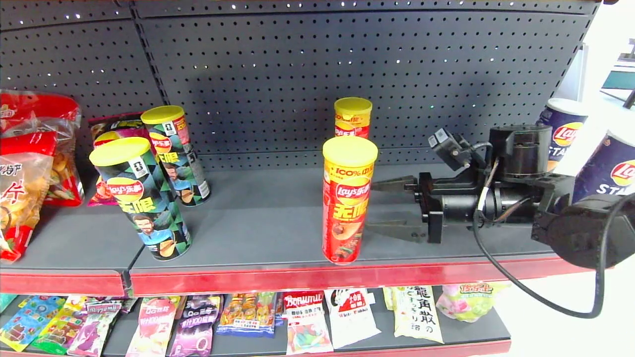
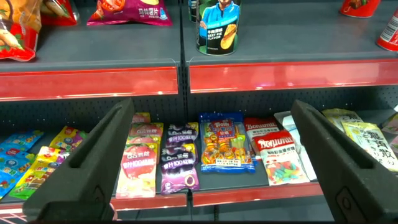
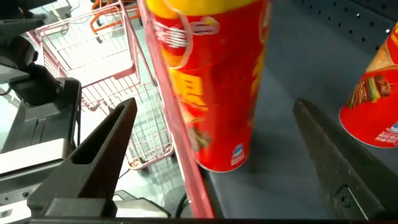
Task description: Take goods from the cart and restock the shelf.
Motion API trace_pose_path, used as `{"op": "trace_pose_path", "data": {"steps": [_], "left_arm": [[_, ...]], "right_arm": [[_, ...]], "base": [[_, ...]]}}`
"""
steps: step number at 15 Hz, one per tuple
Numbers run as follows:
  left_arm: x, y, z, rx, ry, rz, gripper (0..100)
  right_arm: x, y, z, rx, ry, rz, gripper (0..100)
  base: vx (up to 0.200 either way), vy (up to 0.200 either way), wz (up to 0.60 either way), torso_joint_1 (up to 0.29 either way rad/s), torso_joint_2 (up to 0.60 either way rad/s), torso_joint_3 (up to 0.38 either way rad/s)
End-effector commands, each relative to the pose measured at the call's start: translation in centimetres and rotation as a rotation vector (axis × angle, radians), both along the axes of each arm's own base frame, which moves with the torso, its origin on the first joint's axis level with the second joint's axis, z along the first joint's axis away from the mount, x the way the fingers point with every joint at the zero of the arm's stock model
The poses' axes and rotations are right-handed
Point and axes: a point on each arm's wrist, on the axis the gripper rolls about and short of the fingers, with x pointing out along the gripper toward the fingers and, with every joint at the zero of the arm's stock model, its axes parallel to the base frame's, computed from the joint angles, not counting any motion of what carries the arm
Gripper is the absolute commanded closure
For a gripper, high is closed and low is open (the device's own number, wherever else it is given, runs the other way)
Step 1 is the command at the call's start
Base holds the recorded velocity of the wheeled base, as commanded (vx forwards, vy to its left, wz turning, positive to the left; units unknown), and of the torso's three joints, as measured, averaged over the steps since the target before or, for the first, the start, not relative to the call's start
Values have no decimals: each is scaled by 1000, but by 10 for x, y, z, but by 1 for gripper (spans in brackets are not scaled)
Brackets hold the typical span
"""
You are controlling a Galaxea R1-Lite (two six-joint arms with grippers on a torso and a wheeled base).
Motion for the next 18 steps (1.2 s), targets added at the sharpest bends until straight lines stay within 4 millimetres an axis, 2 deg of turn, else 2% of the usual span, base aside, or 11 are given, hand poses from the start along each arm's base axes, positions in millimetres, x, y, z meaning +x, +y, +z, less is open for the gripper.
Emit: {"op": "trace_pose_path", "data": {"steps": [1, 9, 17, 18], "left_arm": [[0, 0, 0, 0, 0, 0, 0], [0, 0, 0, 0, 0, 0, 0], [0, 0, 0, 0, 0, 0, 0], [0, 0, 0, 0, 0, 0, 0]], "right_arm": [[14, 6, -9, -6, 18, 5, 0], [21, 41, 0, 30, -21, 127, 0], [23, 53, -5, 29, -7, 146, 0], [23, 54, -6, 20, -10, 114, 100]], "base": [[0, 0, 0, 0, 0, 0], [0, 0, 0, 0, 0, 0], [0, 0, 0, 0, 0, 0], [0, 0, 0, 0, 0, 0]]}}
